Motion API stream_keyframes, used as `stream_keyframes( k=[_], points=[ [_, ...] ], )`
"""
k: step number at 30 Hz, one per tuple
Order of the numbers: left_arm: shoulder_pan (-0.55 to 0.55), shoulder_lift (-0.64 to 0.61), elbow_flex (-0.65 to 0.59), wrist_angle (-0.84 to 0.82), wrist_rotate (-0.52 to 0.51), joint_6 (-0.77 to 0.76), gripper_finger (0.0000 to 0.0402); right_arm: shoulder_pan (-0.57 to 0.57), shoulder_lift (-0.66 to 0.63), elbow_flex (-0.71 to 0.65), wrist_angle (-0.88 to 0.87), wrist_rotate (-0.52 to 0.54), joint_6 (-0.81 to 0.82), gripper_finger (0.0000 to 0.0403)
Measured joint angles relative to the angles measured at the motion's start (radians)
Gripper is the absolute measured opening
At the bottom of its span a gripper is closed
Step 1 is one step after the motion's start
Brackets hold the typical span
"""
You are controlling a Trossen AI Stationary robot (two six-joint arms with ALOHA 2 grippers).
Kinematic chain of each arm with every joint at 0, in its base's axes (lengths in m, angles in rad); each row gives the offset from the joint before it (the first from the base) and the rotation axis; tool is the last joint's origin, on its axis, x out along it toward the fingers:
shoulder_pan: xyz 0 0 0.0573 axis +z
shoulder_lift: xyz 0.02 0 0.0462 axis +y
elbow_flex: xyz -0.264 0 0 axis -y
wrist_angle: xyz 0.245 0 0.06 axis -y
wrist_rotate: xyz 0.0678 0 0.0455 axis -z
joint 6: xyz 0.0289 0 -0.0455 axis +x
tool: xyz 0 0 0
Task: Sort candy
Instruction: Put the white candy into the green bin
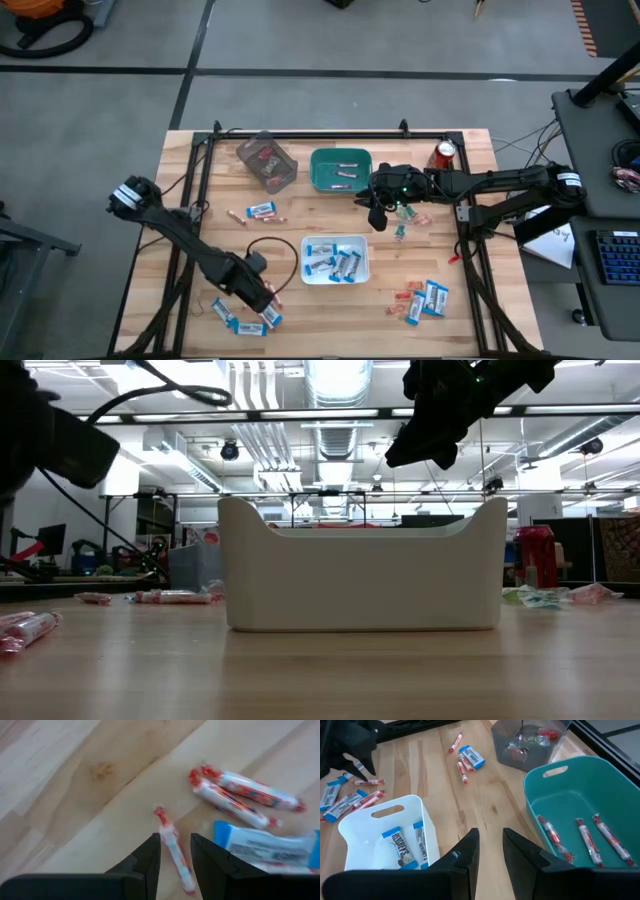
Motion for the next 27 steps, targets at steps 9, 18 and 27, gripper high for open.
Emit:
stream_keyframes(
  k=[9,18,27],
  points=[
    [0.000,0.062,0.000,0.002,-0.011,0.001,0.0091,0.000,0.000,0.000,0.000,0.000,0.000,0.0086],
    [-0.002,0.103,0.003,0.004,-0.004,0.021,0.0072,0.000,0.001,0.000,0.000,0.000,0.000,0.0075],
    [-0.002,0.092,0.001,0.001,-0.011,0.099,0.0008,0.017,0.001,0.000,0.001,0.000,-0.014,0.0084]
  ],
)
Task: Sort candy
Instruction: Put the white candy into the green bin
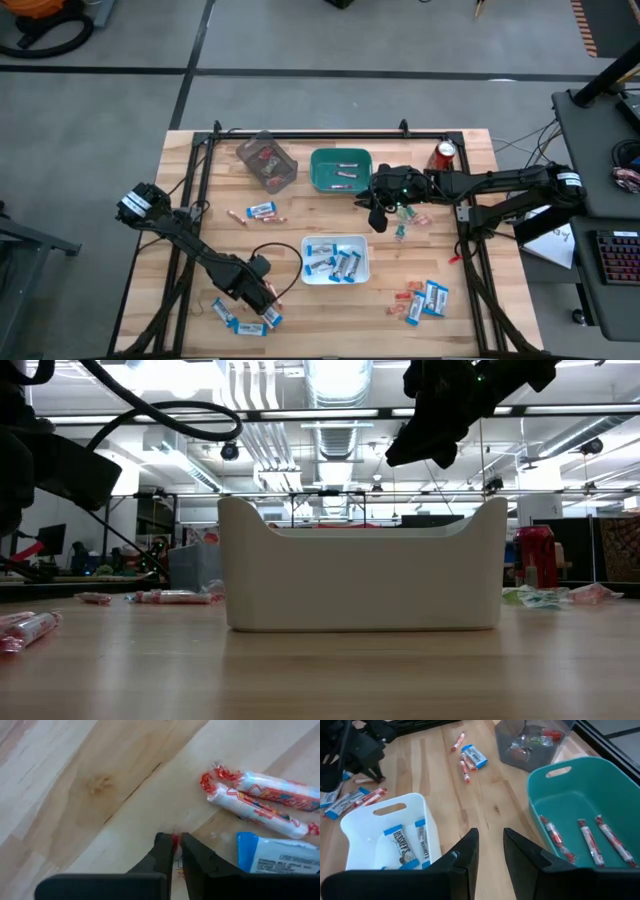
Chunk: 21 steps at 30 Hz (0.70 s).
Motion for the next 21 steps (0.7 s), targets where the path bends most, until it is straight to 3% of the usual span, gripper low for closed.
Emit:
stream_keyframes(
  k=[13,17,21],
  points=[
    [0.005,-0.211,-0.006,-0.084,-0.181,0.142,0.0001,0.067,0.000,-0.003,0.038,0.000,-0.019,0.0073],
    [0.006,-0.329,-0.005,-0.063,-0.318,0.224,0.0001,0.087,0.000,-0.020,0.110,0.001,-0.019,0.0078],
    [0.006,-0.434,-0.005,0.024,-0.480,0.455,0.0001,0.105,0.008,-0.051,0.220,0.001,-0.018,0.0082]
  ],
)
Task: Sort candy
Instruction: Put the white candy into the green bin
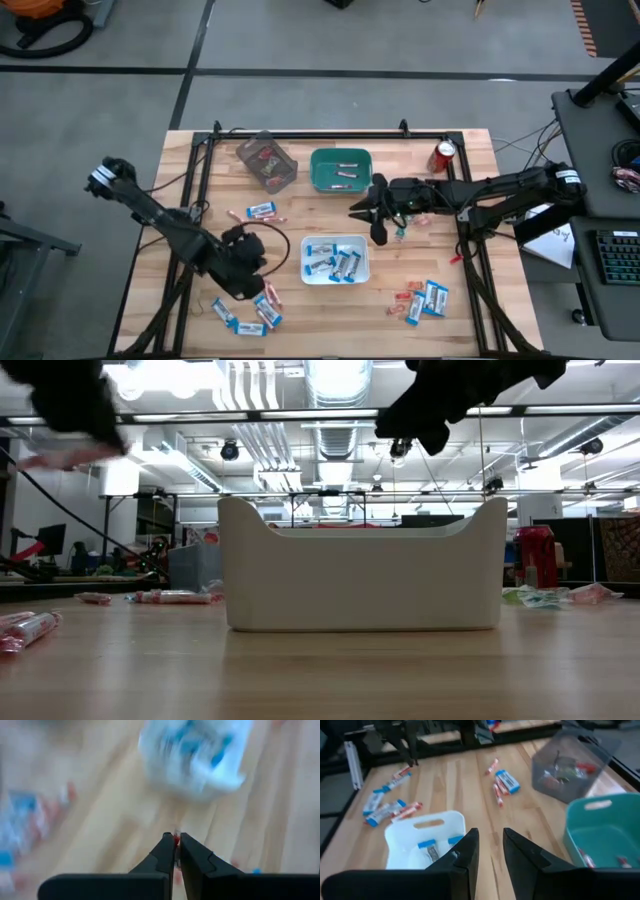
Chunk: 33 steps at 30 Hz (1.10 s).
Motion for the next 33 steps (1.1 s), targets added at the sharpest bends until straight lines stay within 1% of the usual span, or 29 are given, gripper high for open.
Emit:
stream_keyframes(
  k=[3,6,8,11,13,15,19,22,26,33],
  points=[
    [0.007,-0.049,0.000,0.105,-0.125,0.231,0.0001,0.011,0.027,-0.015,0.071,0.000,0.024,0.0081],
    [0.027,-0.067,0.000,0.234,-0.199,0.476,0.0001,0.024,0.082,-0.015,0.151,0.000,0.054,0.0081],
    [0.042,-0.063,0.001,0.336,-0.203,0.651,0.0001,0.036,0.129,-0.015,0.225,-0.005,0.057,0.0088],
    [0.070,-0.033,0.002,0.485,-0.204,0.893,0.0001,0.054,0.195,-0.015,0.324,-0.010,0.059,0.0109],
    [0.088,-0.010,0.002,0.559,-0.203,1.012,0.0001,0.066,0.233,-0.014,0.397,-0.009,0.059,0.0128],
    [0.108,0.012,0.002,0.630,-0.203,1.097,0.0001,0.076,0.262,-0.013,0.466,-0.011,0.059,0.0150],
    [0.146,0.050,0.002,0.671,-0.204,1.164,0.0001,0.090,0.296,-0.012,0.559,-0.078,0.063,0.0187],
    [0.174,0.074,0.002,0.729,-0.204,1.172,0.0001,0.098,0.318,-0.012,0.610,-0.083,0.069,0.0205],
    [0.204,0.113,0.002,0.815,-0.201,1.211,0.0001,0.101,0.349,-0.011,0.650,-0.083,0.060,0.0214],
    [0.234,0.180,0.002,0.948,-0.201,1.266,0.0001,0.101,0.364,-0.011,0.663,-0.083,0.059,0.0214]
  ],
)
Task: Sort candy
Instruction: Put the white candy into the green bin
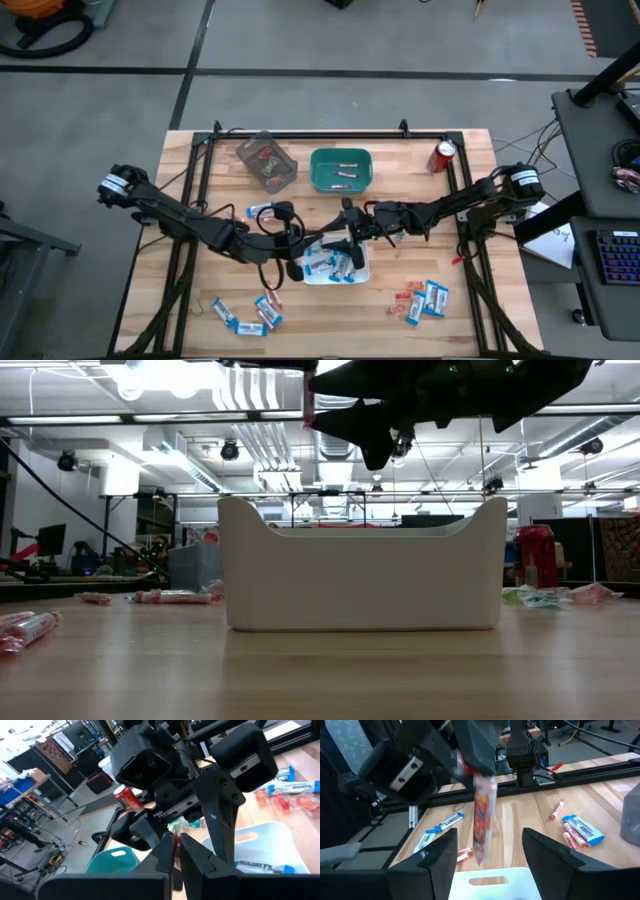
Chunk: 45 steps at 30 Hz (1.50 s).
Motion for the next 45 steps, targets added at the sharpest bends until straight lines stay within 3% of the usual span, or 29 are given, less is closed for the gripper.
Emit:
stream_keyframes(
  k=[8,19,26,32,38,45],
  points=[
    [0.002,0.033,0.000,0.042,0.001,0.023,0.0001,0.000,0.000,0.000,-0.004,0.000,-0.004,0.0198],
    [0.002,0.033,0.000,0.041,0.000,0.008,0.0008,0.000,-0.001,0.000,-0.008,-0.002,-0.013,0.0030],
    [0.002,0.033,0.000,0.041,0.000,-0.025,0.0031,0.000,-0.002,0.000,-0.009,0.000,-0.016,0.0045],
    [0.003,0.001,0.000,0.028,-0.002,-0.044,0.0069,-0.008,-0.007,0.000,-0.013,0.004,-0.016,0.0035],
    [0.003,-0.100,0.001,-0.103,-0.019,-0.135,0.0085,-0.066,-0.027,0.001,-0.063,0.014,-0.017,0.0032],
    [0.003,-0.214,0.001,-0.352,-0.028,-0.367,0.0086,-0.203,-0.049,0.001,-0.280,0.271,-0.039,0.0031]
  ],
)
